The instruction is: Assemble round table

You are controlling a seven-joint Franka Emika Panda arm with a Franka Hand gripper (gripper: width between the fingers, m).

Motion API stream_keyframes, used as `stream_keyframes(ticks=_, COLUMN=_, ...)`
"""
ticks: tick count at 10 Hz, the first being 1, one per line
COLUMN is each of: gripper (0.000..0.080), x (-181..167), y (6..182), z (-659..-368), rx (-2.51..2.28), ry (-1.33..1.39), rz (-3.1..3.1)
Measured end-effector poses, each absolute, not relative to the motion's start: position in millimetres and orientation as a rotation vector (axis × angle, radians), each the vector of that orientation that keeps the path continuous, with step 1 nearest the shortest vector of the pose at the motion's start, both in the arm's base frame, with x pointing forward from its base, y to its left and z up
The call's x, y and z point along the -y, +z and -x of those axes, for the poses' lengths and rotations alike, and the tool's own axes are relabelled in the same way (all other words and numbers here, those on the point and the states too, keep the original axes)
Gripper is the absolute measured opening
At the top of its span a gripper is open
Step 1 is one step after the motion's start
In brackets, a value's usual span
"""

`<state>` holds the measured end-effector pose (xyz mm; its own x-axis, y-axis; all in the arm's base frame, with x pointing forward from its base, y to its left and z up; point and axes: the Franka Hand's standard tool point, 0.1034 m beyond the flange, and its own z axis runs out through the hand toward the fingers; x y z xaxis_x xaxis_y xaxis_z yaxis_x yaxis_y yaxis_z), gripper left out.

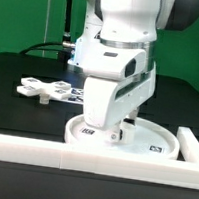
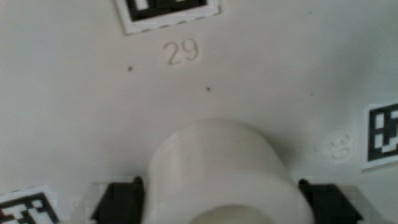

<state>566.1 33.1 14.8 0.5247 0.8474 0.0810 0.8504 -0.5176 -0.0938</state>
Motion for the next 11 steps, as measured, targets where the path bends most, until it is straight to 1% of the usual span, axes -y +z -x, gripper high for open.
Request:
stream_keyframes(ticks=3, gripper=0.0413, x=-35.7, y=14.4, z=-566.4, rx=1.48, ry=-0.019, rz=2.654)
stream_keyframes(ticks=4, gripper=0.0504, x=-35.5, y=14.4, z=-566.4, rx=1.48, ry=-0.019, rz=2.654)
stream_keyframes(ticks=5, gripper=0.0617, x=-35.2, y=14.3, z=-566.4, rx=1.479, ry=-0.018, rz=2.654)
stream_keyframes(ticks=6, gripper=0.0617, x=-35.0, y=14.3, z=-566.4, rx=1.479, ry=-0.018, rz=2.655)
stream_keyframes(ticks=7, gripper=0.0643, x=-33.6, y=17.8, z=-567.8, rx=1.47, ry=-0.025, rz=2.664)
stream_keyframes(ticks=8, gripper=0.0648, x=-30.4, y=29.8, z=-567.8, rx=1.451, ry=-0.045, rz=2.691)
stream_keyframes(ticks=9, gripper=0.0648, x=-29.3, y=42.1, z=-559.7, rx=1.39, ry=-0.068, rz=2.739)
stream_keyframes(ticks=11, gripper=0.0649, x=-24.6, y=64.6, z=-534.8, rx=1.345, ry=-0.126, rz=2.797)
